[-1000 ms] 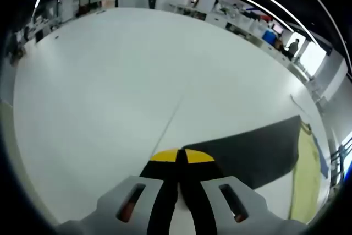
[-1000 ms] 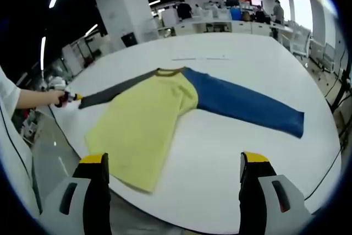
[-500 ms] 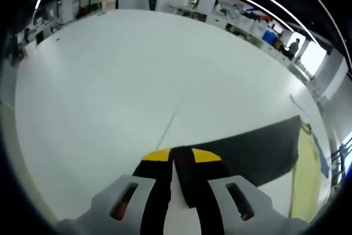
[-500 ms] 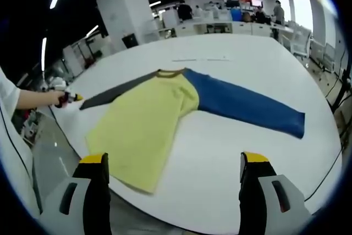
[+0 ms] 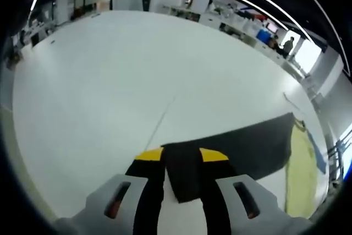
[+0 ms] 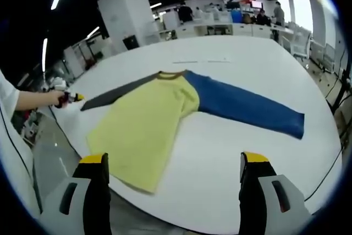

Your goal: Fold the garment on the visible template until the final outline fits inside the template.

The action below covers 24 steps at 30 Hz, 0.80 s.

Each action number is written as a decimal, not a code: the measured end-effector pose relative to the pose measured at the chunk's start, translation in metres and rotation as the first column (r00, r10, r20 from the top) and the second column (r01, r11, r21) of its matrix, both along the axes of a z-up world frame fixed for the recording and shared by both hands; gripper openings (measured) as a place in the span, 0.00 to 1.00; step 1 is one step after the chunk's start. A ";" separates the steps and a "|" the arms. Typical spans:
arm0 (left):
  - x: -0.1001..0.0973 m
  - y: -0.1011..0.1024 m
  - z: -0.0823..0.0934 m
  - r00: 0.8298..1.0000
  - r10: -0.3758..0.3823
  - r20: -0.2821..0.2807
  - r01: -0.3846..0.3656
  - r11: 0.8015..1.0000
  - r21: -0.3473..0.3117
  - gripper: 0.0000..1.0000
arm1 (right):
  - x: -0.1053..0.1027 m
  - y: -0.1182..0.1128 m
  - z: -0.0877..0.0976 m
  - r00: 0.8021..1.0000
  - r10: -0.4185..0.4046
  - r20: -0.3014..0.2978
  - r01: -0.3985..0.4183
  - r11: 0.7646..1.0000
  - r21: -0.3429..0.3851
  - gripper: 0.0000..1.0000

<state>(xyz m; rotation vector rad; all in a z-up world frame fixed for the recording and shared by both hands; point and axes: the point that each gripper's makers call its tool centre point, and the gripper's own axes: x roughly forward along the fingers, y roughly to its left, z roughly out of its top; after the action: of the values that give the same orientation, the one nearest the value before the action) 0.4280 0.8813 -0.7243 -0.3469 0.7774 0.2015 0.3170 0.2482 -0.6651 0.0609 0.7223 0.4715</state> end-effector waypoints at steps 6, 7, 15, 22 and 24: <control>-0.014 -0.021 0.016 1.000 -0.019 0.005 0.019 1.000 -0.004 0.23 | 0.000 0.002 0.003 1.000 0.008 0.011 -0.008 1.000 0.006 0.99; -0.016 -0.024 0.018 1.000 -0.021 0.006 0.021 1.000 -0.005 0.23 | 0.000 0.001 0.003 1.000 0.008 0.011 -0.008 1.000 0.005 0.99; -0.027 -0.044 0.033 0.998 -0.056 0.023 0.056 0.998 -0.012 0.27 | 0.000 0.003 0.006 0.999 0.022 0.027 -0.022 1.000 0.011 0.99; -0.034 -0.060 0.043 0.994 -0.102 0.040 0.103 0.995 -0.019 0.33 | -0.002 0.004 0.010 0.998 0.037 0.042 -0.038 0.999 0.020 0.99; -0.036 -0.063 0.046 0.992 -0.114 0.047 0.115 0.993 -0.016 0.34 | -0.003 0.004 0.010 0.998 0.042 0.044 -0.043 0.999 0.019 0.98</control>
<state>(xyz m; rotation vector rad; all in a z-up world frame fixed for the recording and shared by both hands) 0.3925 0.8180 -0.6785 -0.3227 0.7521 0.0778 0.3136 0.2518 -0.6552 0.0541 0.6767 0.5193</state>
